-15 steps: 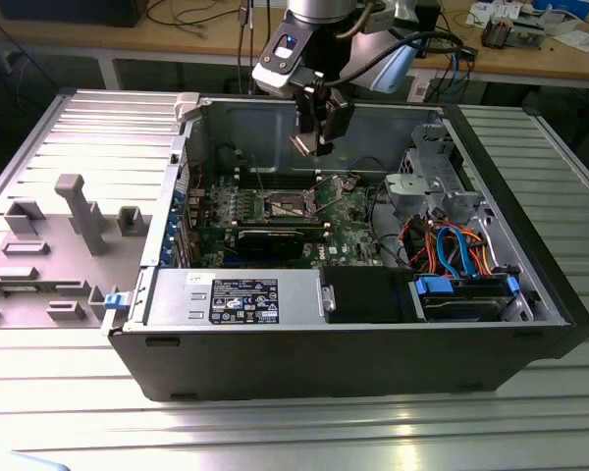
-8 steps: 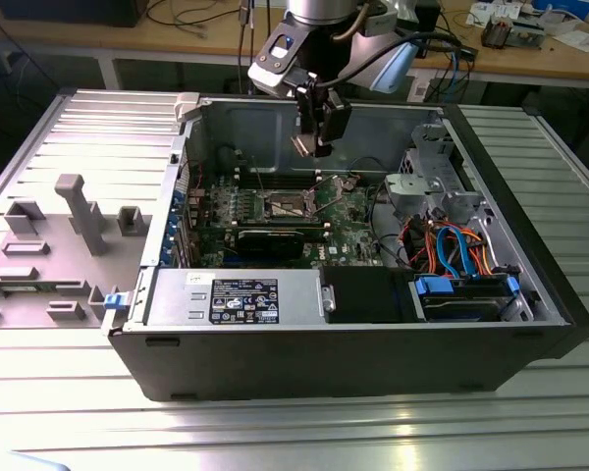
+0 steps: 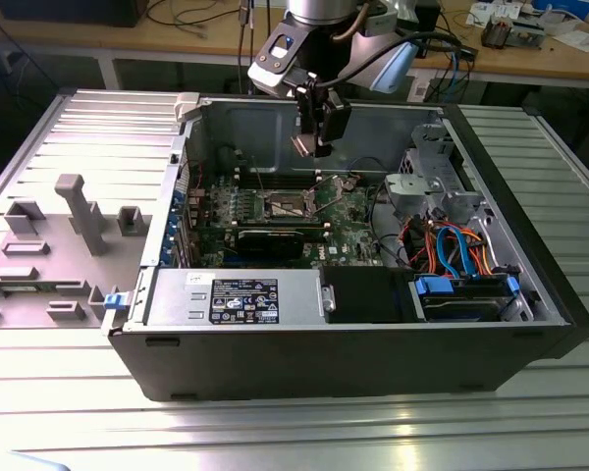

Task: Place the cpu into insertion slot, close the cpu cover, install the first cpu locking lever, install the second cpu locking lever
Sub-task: 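Place the cpu into insertion slot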

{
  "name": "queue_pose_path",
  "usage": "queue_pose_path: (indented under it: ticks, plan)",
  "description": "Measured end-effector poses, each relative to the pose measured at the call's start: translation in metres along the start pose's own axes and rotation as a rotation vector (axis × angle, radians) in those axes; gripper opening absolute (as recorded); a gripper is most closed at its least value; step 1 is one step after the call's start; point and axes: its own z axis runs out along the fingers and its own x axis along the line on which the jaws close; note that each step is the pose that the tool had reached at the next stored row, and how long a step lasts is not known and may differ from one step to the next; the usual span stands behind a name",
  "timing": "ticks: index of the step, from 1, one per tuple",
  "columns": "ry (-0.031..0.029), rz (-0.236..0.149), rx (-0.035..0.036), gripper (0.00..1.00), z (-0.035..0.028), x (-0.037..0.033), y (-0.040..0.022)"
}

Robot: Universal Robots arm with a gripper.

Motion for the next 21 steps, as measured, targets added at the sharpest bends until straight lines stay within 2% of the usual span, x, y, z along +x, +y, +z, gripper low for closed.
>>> queue_pose_path:
  ticks: [6, 11, 21]
  plan:
    - [-0.0003, 0.003, 0.0001, 0.55, 0.0001, 0.0001, -0.0002]
    - [-0.0048, 0.054, -0.0010, 0.55, 0.0016, 0.0002, -0.0011]
    - [-0.0048, 0.054, -0.0010, 0.55, 0.0026, 0.0003, -0.0018]
